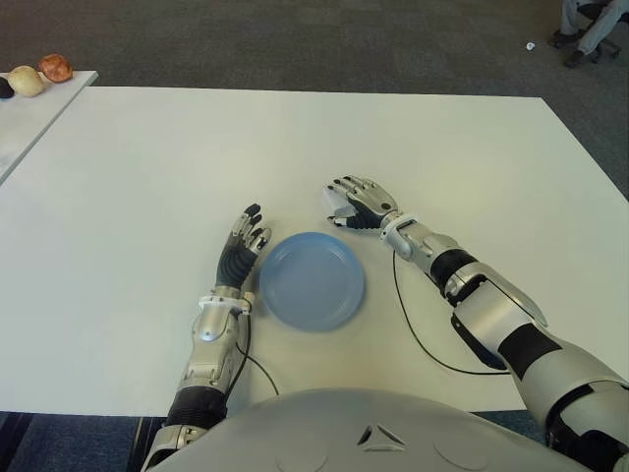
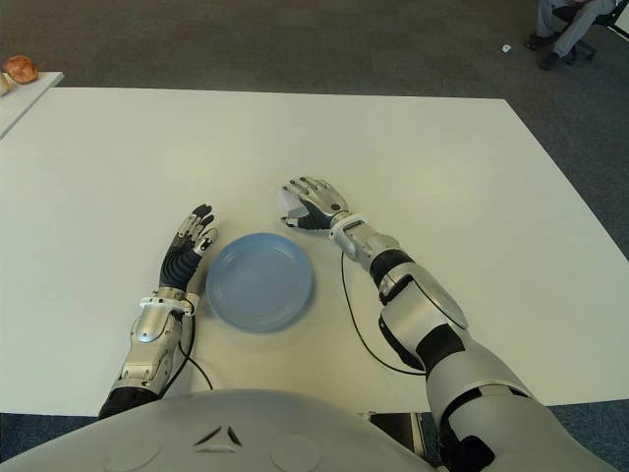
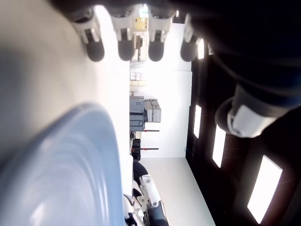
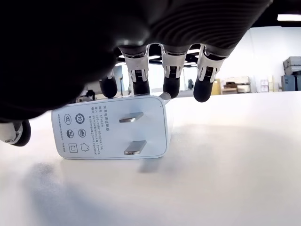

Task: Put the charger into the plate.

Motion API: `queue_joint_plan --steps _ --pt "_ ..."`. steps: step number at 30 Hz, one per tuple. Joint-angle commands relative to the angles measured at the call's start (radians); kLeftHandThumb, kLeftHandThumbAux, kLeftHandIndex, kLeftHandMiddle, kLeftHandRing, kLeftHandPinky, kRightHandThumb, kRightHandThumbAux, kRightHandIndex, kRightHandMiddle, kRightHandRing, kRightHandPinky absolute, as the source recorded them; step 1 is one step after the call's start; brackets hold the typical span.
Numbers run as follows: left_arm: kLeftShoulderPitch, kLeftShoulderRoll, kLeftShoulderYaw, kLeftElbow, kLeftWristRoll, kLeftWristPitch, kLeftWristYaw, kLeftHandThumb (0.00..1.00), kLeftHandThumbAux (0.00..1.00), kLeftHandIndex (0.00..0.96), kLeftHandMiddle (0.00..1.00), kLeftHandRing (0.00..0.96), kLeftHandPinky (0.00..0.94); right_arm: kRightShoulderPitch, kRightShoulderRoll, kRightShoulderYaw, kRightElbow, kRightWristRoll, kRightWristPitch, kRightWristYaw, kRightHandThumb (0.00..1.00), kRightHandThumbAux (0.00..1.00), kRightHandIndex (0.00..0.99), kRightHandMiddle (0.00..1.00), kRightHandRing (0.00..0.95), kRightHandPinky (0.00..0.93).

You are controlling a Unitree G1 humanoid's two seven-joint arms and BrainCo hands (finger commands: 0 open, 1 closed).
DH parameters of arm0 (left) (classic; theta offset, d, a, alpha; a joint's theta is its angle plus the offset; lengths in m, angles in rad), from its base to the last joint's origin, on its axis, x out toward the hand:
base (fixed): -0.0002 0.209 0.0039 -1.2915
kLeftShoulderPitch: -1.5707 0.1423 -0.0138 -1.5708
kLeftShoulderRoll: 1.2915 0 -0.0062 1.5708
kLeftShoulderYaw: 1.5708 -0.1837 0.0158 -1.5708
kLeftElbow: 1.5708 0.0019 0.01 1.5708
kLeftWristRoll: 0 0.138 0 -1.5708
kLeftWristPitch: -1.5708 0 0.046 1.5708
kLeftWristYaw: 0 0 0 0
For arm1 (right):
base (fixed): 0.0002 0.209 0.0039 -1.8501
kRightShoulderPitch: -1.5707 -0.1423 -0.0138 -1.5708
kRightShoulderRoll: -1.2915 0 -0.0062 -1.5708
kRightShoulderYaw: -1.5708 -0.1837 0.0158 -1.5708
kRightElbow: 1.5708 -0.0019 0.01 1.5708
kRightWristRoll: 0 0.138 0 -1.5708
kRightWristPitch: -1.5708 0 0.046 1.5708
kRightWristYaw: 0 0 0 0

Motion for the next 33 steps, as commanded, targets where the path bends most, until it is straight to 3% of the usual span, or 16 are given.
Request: queue_joint_plan --steps 1,9,14,17,18,19,20,21,23,26,29,33 --pt "0.045 0.004 0.004 0.064 -0.002 0.048 -0.013 0.0 0.525 0.096 0.064 0.031 0.025 0.017 0.021 -0.021 0.008 0.022 0.022 0.026 0.309 0.221 0.0 0.0 0.0 0.004" --pt "0.046 0.002 0.004 0.063 -0.002 0.047 -0.011 0.0 0.527 0.102 0.071 0.038 0.032 0.015 0.041 -0.041 0.012 0.031 0.027 0.039 0.304 0.232 0.0 0.0 0.0 0.017" --pt "0.046 0.001 0.005 0.063 0.0 0.041 -0.008 0.0 0.529 0.101 0.064 0.033 0.028 0.015 0.052 -0.042 0.016 0.028 0.022 0.029 0.317 0.252 0.0 0.0 0.0 0.091" --pt "0.047 0.0 0.005 0.061 -0.001 0.045 -0.007 0.0 0.532 0.102 0.064 0.034 0.036 0.016 0.06 -0.049 0.022 0.036 0.014 0.031 0.351 0.268 0.03 0.02 0.054 0.204" --pt "0.048 0.0 0.005 0.058 -0.001 0.047 -0.007 0.0 0.531 0.102 0.064 0.035 0.034 0.016 0.061 -0.052 0.024 0.04 0.012 0.032 0.39 0.282 0.105 0.111 0.176 0.328" --pt "0.049 0.0 0.004 0.057 -0.001 0.048 -0.007 0.0 0.531 0.102 0.064 0.035 0.034 0.017 0.063 -0.055 0.025 0.043 0.011 0.033 0.405 0.287 0.133 0.144 0.22 0.372" --pt "0.049 0.0 0.004 0.056 0.0 0.049 -0.006 0.0 0.531 0.103 0.065 0.036 0.035 0.018 0.065 -0.057 0.025 0.045 0.011 0.034 0.46 0.312 0.208 0.275 0.346 0.47" --pt "0.049 0.0 0.004 0.056 -0.001 0.048 -0.007 0.0 0.531 0.104 0.066 0.037 0.036 0.018 0.068 -0.057 0.027 0.044 0.016 0.032 0.481 0.321 0.235 0.323 0.392 0.505" --pt "0.049 0.0 0.005 0.056 -0.001 0.048 -0.007 0.0 0.529 0.107 0.07 0.041 0.041 0.019 0.072 -0.057 0.029 0.044 0.025 0.031 0.559 0.369 0.324 0.511 0.547 0.642" --pt "0.049 0.0 0.005 0.056 -0.001 0.048 -0.007 0.0 0.528 0.109 0.073 0.043 0.042 0.021 0.077 -0.057 0.03 0.044 0.038 0.033 0.61 0.403 0.382 0.629 0.649 0.73" --pt "0.048 -0.001 0.006 0.057 -0.001 0.048 -0.004 0.0 0.525 0.11 0.074 0.045 0.039 0.023 0.083 -0.054 0.03 0.04 0.071 0.024 0.691 0.599 0.418 0.721 0.74 0.802" --pt "0.047 -0.001 0.008 0.061 -0.001 0.046 -0.004 0.0 0.525 0.109 0.074 0.044 0.037 0.025 0.091 -0.044 0.031 0.028 0.107 0.005 0.728 0.671 0.436 0.782 0.792 0.827"
